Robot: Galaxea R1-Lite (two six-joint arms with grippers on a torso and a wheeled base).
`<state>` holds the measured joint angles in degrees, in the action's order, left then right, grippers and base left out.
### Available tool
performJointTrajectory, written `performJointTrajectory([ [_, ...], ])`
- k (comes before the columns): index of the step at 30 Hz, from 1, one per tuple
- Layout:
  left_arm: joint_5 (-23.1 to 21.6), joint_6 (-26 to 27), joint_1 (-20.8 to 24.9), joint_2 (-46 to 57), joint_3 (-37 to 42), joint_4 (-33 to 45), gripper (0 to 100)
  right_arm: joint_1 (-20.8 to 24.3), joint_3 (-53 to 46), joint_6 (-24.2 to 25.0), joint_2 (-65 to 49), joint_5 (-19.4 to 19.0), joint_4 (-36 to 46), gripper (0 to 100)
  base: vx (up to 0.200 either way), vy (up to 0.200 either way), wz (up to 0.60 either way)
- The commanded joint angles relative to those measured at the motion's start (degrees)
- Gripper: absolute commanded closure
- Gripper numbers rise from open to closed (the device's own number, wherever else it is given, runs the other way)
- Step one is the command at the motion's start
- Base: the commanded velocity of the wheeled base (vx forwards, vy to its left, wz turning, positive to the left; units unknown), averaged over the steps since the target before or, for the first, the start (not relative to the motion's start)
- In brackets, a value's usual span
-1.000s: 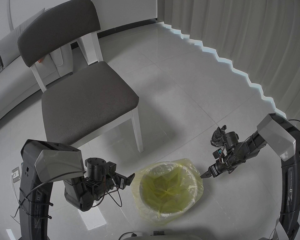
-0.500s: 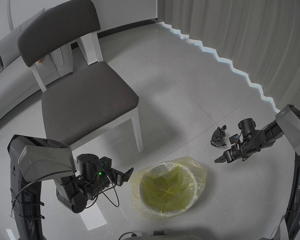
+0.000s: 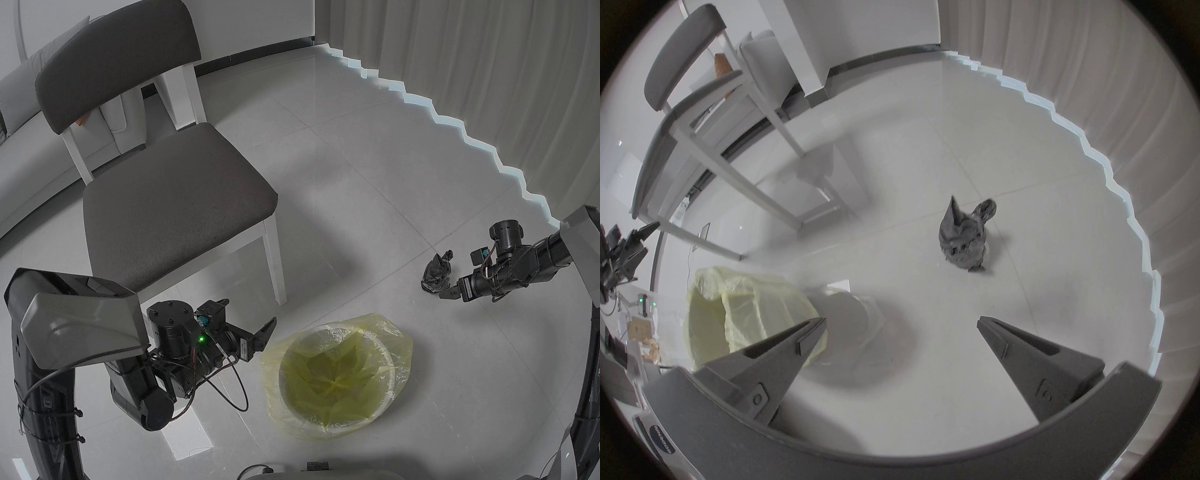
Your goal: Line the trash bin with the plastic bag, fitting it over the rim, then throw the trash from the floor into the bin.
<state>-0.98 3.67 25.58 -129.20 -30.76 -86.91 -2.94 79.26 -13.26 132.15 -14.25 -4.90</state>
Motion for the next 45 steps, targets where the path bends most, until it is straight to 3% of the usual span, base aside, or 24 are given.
performJointTrajectory([
  [1, 0.80, -0.15, 1.23, 0.00, 3.07, -3.09, 0, -0.75, 2.65, 3.07, 2.94, -1.75, -3.36, 0, 0.000, 0.000, 0.00],
  [17, 1.24, -3.49, 2.90, 1.58, 3.07, -3.09, 0, -1.98, 5.38, 3.42, 5.58, -1.75, -3.71, 0, 0.075, 0.000, 0.00],
  [33, 2.21, -3.93, 3.69, 4.13, 5.44, -3.09, 0, -2.60, 33.85, 3.60, 22.63, -1.75, 4.72, 0, 0.000, 0.000, 0.00],
  [45, 2.56, -4.28, 5.36, 6.68, 8.34, -3.09, 0, -3.48, 35.33, 2.01, 24.48, -1.75, 4.37, 0, 0.000, 0.000, 0.00],
])
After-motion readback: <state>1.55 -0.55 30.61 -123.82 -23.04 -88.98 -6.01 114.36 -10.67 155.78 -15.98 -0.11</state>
